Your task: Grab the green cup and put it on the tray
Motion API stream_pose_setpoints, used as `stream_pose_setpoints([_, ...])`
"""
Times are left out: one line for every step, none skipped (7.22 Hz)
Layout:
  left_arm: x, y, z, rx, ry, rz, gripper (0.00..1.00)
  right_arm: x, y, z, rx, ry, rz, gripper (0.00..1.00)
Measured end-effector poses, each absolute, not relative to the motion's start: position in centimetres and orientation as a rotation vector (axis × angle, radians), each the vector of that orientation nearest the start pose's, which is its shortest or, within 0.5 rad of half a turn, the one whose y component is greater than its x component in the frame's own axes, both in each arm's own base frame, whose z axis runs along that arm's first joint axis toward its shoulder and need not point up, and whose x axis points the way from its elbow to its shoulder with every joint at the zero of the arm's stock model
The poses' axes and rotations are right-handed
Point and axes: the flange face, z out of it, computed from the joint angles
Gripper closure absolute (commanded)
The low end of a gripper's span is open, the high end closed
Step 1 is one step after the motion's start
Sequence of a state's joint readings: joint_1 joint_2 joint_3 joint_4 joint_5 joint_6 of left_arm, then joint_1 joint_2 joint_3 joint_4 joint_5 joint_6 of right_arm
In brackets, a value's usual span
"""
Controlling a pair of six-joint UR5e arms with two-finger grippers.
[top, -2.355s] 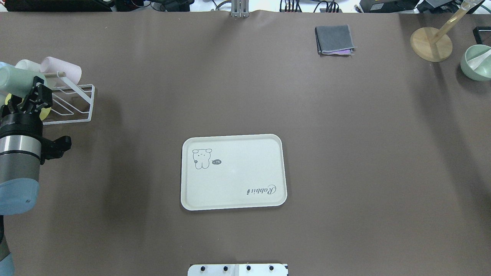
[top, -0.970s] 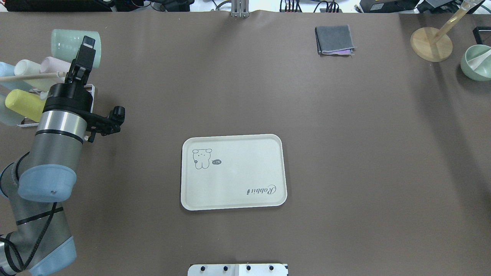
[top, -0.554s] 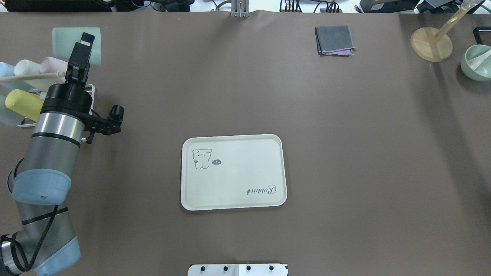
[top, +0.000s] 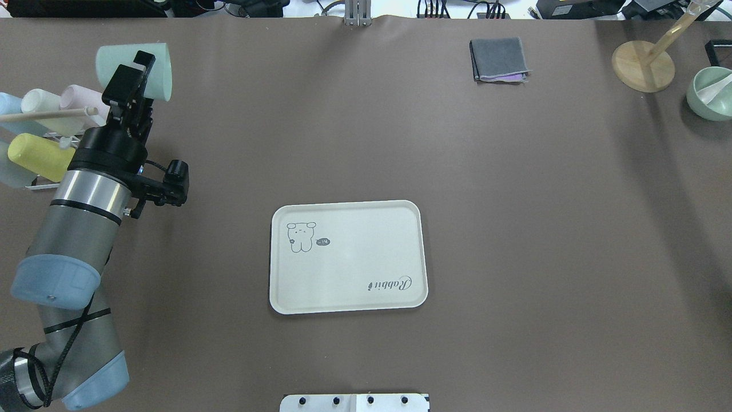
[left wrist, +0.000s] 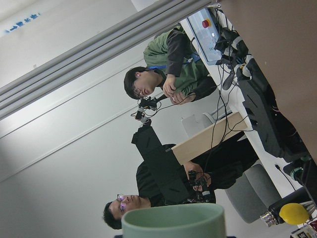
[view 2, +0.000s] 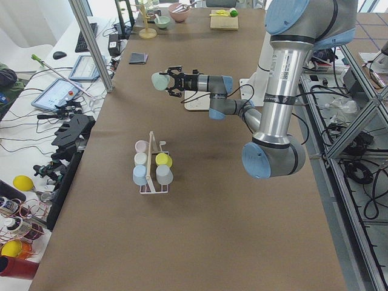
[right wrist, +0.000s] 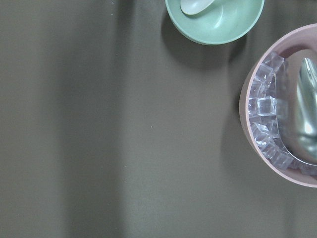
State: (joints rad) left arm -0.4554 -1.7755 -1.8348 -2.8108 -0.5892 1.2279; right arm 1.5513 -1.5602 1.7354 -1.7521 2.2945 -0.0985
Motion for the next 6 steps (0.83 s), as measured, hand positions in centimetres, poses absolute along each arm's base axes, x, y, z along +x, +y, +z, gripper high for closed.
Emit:
stream_pose_setpoints([33.9, -40.4, 28.7, 1.584, -0.736, 0.907, 0.77, 5.8, -49.0, 59.4, 0.025, -0.724, -0.112, 0.0])
stream_pose_setpoints([34.5, -40.4, 27.7, 1.634, -0.658, 0.881, 0.77, 5.8, -49.0, 59.4, 0.024, -0.725, -0.111, 0.0])
stream_pose_setpoints([35.2, -40.4, 26.8, 1.685, -0.568, 0.865, 0.77, 5.8, -48.9, 59.6, 0.022, -0.724, -0.109, 0.0])
stream_pose_setpoints([35.8, -40.2, 26.0, 1.736, -0.455, 0.843, 0.77, 5.8, -48.8, 59.8, 0.019, -0.723, -0.108, 0.0])
stream_pose_setpoints([36.5, -40.1, 24.8, 1.782, -0.348, 0.818, 0.78, 5.8, -48.8, 60.2, 0.014, -0.722, -0.106, 0.0])
stream_pose_setpoints([37.2, -40.0, 23.4, 1.825, -0.247, 0.795, 0.78, 5.8, -48.7, 60.4, 0.011, -0.72, -0.106, 0.0])
